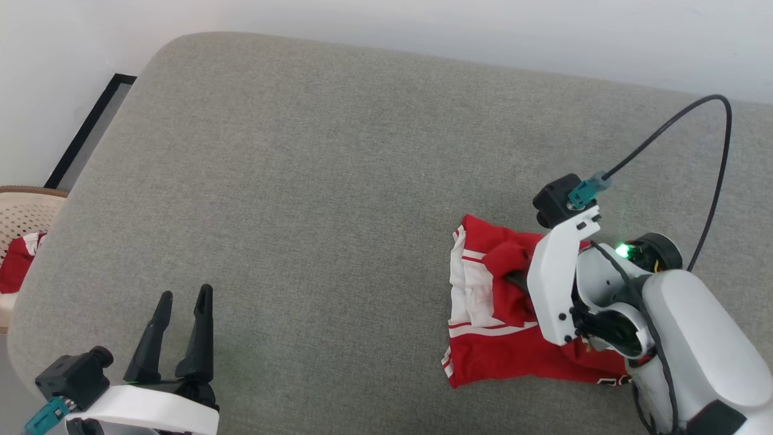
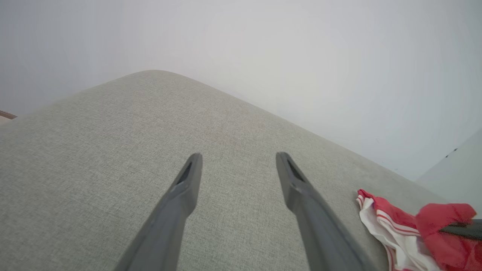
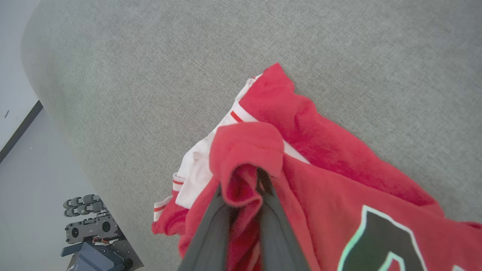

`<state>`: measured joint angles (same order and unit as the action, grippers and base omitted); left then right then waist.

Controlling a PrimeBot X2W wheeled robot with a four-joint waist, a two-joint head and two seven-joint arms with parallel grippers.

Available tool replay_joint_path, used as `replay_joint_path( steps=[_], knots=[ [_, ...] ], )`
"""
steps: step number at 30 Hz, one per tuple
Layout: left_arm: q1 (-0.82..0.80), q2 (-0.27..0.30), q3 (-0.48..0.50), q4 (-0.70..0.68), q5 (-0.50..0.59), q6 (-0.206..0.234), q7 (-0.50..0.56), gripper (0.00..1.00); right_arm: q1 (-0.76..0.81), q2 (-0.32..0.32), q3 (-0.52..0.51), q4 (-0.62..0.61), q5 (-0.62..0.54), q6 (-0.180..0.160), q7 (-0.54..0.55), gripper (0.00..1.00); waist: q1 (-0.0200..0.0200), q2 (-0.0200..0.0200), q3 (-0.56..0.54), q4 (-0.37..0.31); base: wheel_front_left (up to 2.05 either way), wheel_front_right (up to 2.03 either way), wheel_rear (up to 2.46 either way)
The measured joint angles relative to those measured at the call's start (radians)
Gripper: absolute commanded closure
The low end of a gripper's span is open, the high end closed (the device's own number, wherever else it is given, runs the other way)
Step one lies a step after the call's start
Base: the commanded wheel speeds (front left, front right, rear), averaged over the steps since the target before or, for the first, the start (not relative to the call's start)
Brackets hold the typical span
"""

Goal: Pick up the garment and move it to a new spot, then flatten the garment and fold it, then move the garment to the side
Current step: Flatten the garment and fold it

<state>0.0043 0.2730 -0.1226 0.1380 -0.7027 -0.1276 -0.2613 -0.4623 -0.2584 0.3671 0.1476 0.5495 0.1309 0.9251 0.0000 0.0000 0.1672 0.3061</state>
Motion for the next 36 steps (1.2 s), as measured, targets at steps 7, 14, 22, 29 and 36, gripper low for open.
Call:
replay_joint_path(
  steps=[7,14,22,29,36],
  knots=[
    [0.001,0.003,0.018,-0.002,-0.012,0.000,0.000,0.00,-0.029,-0.004,0.010,0.002,0.047,0.000,-0.020,0.00,0.0000,0.0000,-0.002,-0.012,0.00,0.00,0.00],
    [0.015,0.010,0.061,-0.022,-0.012,0.000,0.000,0.00,-0.026,-0.016,-0.085,-0.133,0.118,0.000,-0.031,0.00,0.0000,0.0000,-0.012,-0.065,0.00,0.00,0.00],
    [0.033,0.022,0.098,-0.047,0.004,0.000,0.000,0.00,0.047,-0.035,-0.228,-0.237,0.099,0.000,-0.149,0.00,0.0000,0.0001,-0.030,-0.138,0.00,0.00,0.00],
    [0.059,0.025,0.129,-0.061,0.025,0.000,0.000,0.00,0.134,-0.052,-0.309,-0.257,0.074,0.000,-0.327,0.00,0.0000,0.0000,-0.056,-0.191,0.00,0.00,0.00],
    [0.100,0.031,0.160,-0.069,0.073,0.000,0.000,0.00,0.268,-0.106,-0.337,-0.188,0.033,0.000,-0.646,0.00,0.0000,0.0001,-0.109,-0.248,0.00,0.00,0.00]
  ],
)
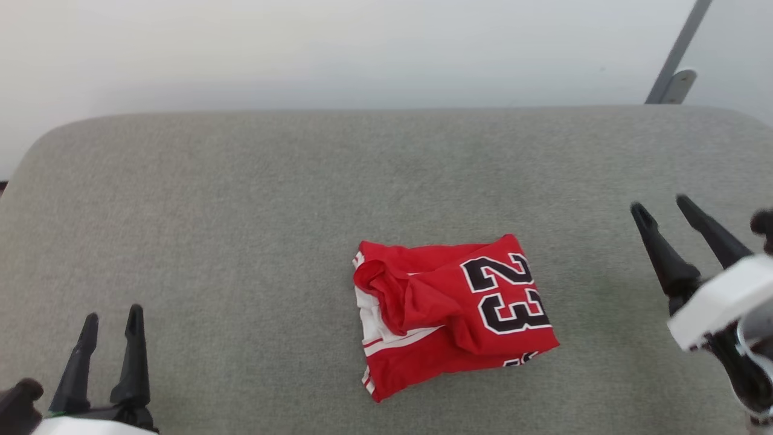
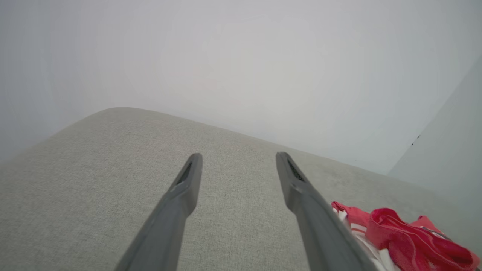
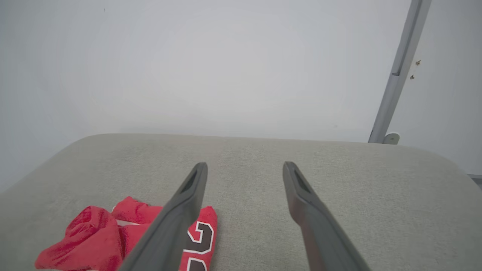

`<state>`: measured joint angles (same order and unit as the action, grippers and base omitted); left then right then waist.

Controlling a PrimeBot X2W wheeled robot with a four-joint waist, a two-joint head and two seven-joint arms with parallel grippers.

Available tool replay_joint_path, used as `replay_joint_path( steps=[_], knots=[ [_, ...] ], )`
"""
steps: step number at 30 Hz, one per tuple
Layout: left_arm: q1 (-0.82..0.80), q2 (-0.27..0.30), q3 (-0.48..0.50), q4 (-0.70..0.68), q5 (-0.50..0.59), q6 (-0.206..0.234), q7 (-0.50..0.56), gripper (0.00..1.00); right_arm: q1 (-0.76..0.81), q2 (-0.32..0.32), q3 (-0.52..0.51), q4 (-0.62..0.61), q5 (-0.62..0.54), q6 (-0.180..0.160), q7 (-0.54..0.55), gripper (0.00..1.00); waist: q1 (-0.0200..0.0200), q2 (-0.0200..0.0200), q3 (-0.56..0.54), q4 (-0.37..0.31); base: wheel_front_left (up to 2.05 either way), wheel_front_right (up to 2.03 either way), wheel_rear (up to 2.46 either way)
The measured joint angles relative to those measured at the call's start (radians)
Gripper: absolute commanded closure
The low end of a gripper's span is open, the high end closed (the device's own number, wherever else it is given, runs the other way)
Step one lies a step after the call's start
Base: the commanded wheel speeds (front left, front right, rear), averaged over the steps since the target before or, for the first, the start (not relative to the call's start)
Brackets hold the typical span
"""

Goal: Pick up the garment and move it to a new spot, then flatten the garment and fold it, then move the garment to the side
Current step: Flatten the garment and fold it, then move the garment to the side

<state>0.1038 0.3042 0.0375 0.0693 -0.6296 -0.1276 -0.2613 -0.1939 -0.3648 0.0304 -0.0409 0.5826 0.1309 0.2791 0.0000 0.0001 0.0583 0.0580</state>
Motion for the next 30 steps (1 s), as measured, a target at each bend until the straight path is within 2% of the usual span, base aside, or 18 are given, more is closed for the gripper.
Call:
replay_joint_path(
  steps=[7,15,22,30],
  knots=[
    [0.054,0.011,0.024,-0.014,0.054,0.000,0.000,0.00,0.091,-0.058,0.048,0.100,-0.030,0.000,-0.240,0.00,0.0000,0.0000,-0.050,-0.042,0.00,0.00,0.00],
    [0.089,0.015,0.030,-0.011,0.105,0.000,0.000,0.00,0.141,-0.084,0.105,0.206,-0.031,0.000,-0.424,0.00,0.0000,0.0000,-0.077,-0.069,0.00,0.00,0.00],
    [0.109,0.007,0.030,0.012,0.130,0.000,0.000,0.00,0.161,-0.081,0.139,0.283,0.007,0.000,-0.501,0.00,0.0000,0.0000,-0.097,-0.069,0.00,0.00,0.00],
    [0.112,-0.018,0.046,0.020,0.135,0.000,0.000,0.00,0.167,-0.071,0.152,0.323,0.026,0.000,-0.530,0.00,0.0000,0.0000,-0.108,-0.052,0.00,0.00,0.00]
  ],
)
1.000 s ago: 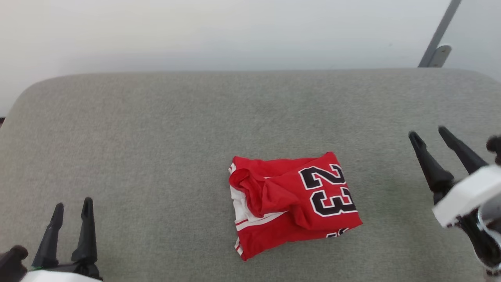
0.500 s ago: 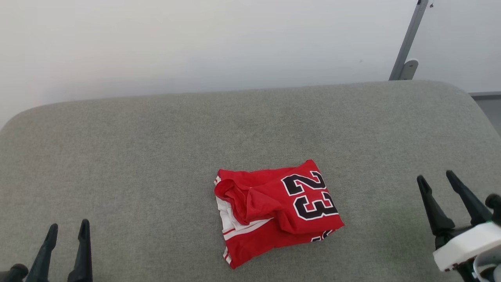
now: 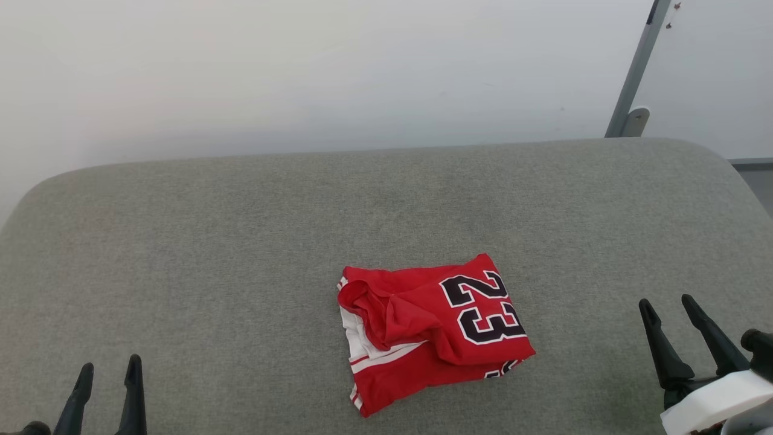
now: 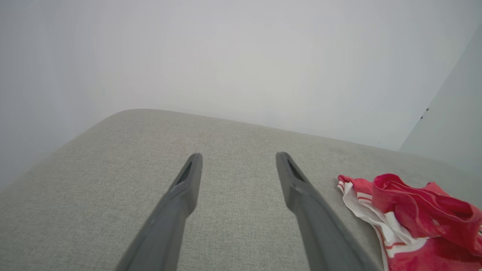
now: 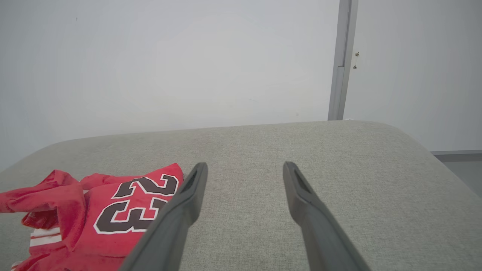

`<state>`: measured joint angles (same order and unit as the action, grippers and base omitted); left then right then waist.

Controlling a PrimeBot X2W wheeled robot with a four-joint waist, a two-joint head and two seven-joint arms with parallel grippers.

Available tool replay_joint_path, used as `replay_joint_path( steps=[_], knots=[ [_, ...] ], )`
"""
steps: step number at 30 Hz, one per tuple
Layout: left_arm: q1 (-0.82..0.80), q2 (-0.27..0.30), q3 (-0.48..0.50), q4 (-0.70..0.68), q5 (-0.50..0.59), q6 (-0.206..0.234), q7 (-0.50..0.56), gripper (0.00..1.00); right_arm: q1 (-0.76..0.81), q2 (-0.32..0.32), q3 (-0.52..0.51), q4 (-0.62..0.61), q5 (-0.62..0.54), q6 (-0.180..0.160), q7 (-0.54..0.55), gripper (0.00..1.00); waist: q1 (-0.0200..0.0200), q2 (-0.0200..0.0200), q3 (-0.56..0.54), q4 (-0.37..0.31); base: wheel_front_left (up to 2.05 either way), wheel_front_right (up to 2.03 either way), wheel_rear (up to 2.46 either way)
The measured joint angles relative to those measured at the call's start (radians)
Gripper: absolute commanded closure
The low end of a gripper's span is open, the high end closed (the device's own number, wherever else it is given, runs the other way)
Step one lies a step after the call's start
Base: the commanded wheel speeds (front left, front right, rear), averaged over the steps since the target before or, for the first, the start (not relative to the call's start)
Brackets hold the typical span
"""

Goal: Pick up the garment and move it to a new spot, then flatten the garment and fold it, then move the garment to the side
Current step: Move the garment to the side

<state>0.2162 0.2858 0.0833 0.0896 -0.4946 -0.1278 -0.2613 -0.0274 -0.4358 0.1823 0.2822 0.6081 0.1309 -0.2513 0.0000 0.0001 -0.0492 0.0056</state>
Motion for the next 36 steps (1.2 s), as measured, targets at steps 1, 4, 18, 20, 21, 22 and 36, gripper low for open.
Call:
replay_joint_path(
  steps=[1,4,18,20,21,22,36],
  knots=[
    [0.000,-0.003,0.001,0.000,0.000,0.000,0.000,0.00,0.001,0.001,0.000,0.002,0.001,0.000,-0.001,0.00,0.0000,0.0000,-0.001,0.003,0.00,0.00,0.00],
    [0.001,-0.006,-0.001,0.000,0.000,0.000,0.000,0.00,0.002,0.002,0.000,0.008,0.001,0.000,-0.004,0.00,0.0000,0.0000,-0.002,0.012,0.00,0.00,0.00],
    [-0.001,-0.019,-0.004,-0.006,-0.003,0.000,0.000,0.00,-0.002,0.032,0.004,0.013,-0.011,0.000,-0.009,0.00,0.0000,0.0000,0.000,0.044,0.00,0.00,0.00],
    [-0.001,-0.021,-0.006,-0.006,-0.006,0.000,0.000,0.00,-0.002,0.039,0.012,0.015,-0.009,0.000,-0.009,0.00,0.0000,0.0000,0.002,0.047,0.00,0.00,0.00],
    [-0.002,-0.022,-0.006,-0.007,-0.006,0.000,0.000,0.00,-0.003,0.041,0.018,0.021,-0.005,0.000,-0.009,0.00,0.0000,0.0000,0.003,0.049,0.00,0.00,0.00],
    [-0.002,-0.023,-0.005,-0.008,-0.006,0.000,0.000,0.00,-0.005,0.042,0.026,0.028,0.003,0.000,-0.009,0.00,0.0000,0.0000,0.004,0.050,0.00,0.00,0.00],
    [-0.029,-0.024,-0.041,-0.017,-0.022,0.000,0.000,0.00,-0.223,-0.036,0.237,0.038,0.188,0.000,0.393,0.00,0.0000,0.0000,0.065,0.101,0.00,0.00,0.00]
  ],
)
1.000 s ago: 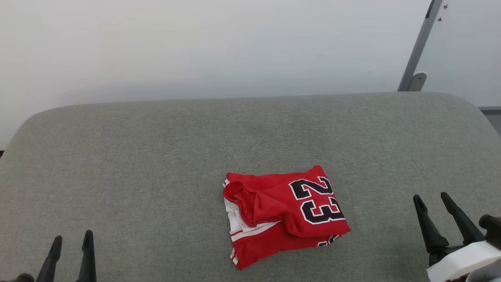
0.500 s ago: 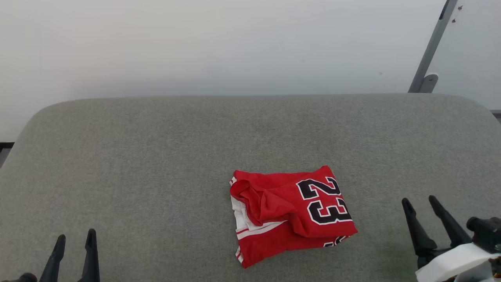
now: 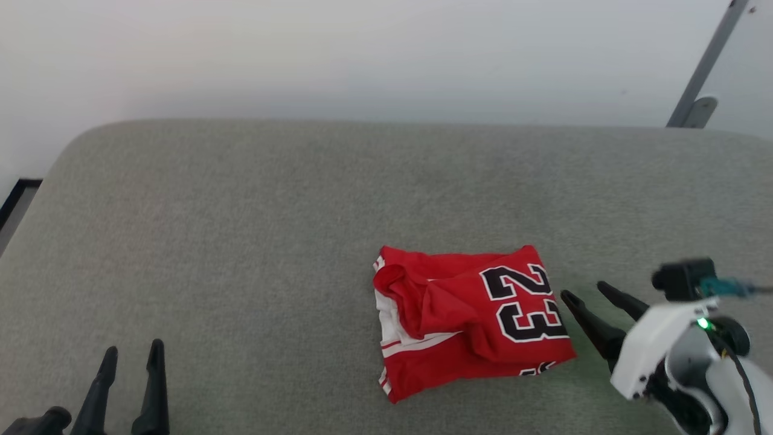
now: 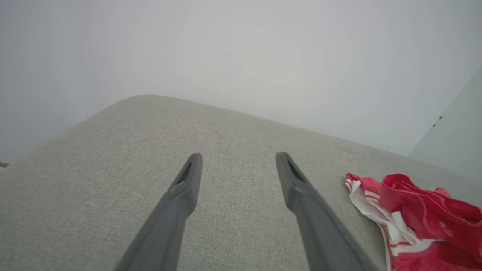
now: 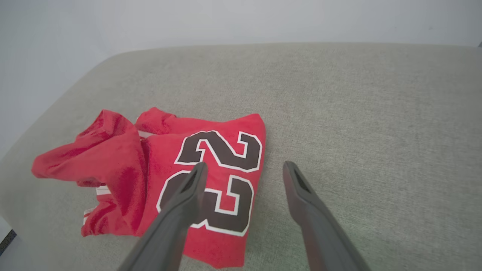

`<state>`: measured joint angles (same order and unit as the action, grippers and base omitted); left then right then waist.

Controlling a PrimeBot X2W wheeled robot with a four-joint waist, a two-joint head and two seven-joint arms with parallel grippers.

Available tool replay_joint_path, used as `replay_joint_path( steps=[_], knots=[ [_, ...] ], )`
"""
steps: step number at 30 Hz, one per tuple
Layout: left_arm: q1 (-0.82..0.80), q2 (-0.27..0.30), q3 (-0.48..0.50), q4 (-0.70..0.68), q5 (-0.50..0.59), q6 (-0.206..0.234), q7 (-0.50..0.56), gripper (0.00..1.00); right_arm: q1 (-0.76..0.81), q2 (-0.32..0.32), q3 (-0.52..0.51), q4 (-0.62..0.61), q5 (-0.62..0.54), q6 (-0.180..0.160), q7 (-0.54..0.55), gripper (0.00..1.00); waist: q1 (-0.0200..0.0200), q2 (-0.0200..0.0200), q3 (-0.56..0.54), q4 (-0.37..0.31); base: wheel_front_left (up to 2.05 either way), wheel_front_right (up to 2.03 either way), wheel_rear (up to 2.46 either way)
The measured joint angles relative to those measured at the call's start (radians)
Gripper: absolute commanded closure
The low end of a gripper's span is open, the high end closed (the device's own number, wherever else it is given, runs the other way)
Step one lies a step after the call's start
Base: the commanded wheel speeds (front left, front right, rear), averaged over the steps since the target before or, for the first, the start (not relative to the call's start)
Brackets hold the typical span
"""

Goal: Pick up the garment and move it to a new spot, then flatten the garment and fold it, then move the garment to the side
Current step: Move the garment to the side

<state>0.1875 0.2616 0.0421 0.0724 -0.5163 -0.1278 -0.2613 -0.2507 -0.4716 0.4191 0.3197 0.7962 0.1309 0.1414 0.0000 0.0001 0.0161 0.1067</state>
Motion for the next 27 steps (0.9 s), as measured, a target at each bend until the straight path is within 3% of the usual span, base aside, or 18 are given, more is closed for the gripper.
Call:
replay_joint_path(
  steps=[14,26,27],
  knots=[
    [-0.090,0.002,-0.083,0.031,-0.030,0.000,0.000,0.00,-0.181,-0.072,0.062,0.074,0.032,0.000,0.364,0.00,-0.0001,0.0000,0.110,0.093,0.00,0.00,0.00],
    [-0.163,0.005,-0.141,0.056,-0.052,0.000,0.000,0.00,-0.263,-0.036,0.056,0.181,0.063,0.000,0.675,0.00,0.0000,0.0000,0.183,0.160,0.00,0.00,0.00],
    [-0.167,0.006,-0.145,0.057,-0.054,0.000,0.000,0.00,-0.268,-0.032,0.053,0.187,0.063,0.000,0.684,0.59,0.0000,0.0000,0.186,0.162,0.00,0.00,0.00]
  ],
)
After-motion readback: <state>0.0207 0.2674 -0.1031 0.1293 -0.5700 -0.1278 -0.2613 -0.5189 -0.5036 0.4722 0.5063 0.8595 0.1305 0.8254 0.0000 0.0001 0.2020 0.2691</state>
